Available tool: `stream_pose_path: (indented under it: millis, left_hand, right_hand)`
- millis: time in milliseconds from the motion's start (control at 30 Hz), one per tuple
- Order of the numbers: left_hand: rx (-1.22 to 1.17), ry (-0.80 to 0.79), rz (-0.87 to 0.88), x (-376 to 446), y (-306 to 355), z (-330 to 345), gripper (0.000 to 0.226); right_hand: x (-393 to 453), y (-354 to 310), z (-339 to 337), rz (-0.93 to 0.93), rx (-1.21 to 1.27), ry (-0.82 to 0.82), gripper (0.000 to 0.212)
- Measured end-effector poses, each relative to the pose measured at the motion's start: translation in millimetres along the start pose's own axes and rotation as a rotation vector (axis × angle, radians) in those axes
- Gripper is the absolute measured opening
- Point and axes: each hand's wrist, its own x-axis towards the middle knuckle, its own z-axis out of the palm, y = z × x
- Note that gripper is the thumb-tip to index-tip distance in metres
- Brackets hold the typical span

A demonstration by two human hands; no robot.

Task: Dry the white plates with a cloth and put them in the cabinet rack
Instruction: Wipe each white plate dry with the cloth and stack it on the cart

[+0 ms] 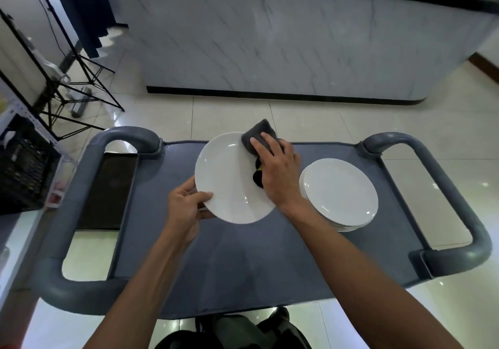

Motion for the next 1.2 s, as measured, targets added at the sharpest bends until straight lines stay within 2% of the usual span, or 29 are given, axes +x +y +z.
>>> stream_pose_path:
  millis: [167, 300, 433, 567, 767, 1000, 1200]
  left_hand:
    - [0.012, -0.042, -0.013, -4.9, 1.4, 3.5, 0.054]
    - [0.041, -0.089, 0.003, -8.2, 2.9, 5.6, 0.055]
    - [0.045, -0.072, 0.003, -8.6, 0.8, 5.6, 0.055]
    - [0.055, -0.074, 0.026, -8.3, 1.1, 0.9, 0.052]
    - [0.059, -0.065, 0.035, -8.3, 4.2, -0.7, 0.056]
    - [-0.016, 0.004, 0.018, -6.8, 3.5, 1.3, 0.055]
    - [-0.019, 0.043, 0.039, 1.6, 16.4, -4.2, 0.053]
  right_hand:
    - [13.1, -14.0, -1.5, -0.105, 0.064, -0.032, 0.063]
    - [8.6, -38.9, -2.9, -0.215, 0.138, -0.071, 0.069]
    - [-10.6, -61.8, -1.6, -0.338, 0.229, -0.077, 0.065]
    - [-25.6, -69.1, 2.9, -0.377, 0.300, -0.065, 0.064]
    - [-6.3, -60.8, 3.8, -0.333, 0.253, -0.063, 0.072]
    - [27.4, -32.2, -1.8, -0.100, 0.161, -0.013, 0.069]
    - [18.3, -7.4, -3.4, 0.069, 0.176, 0.027, 0.065]
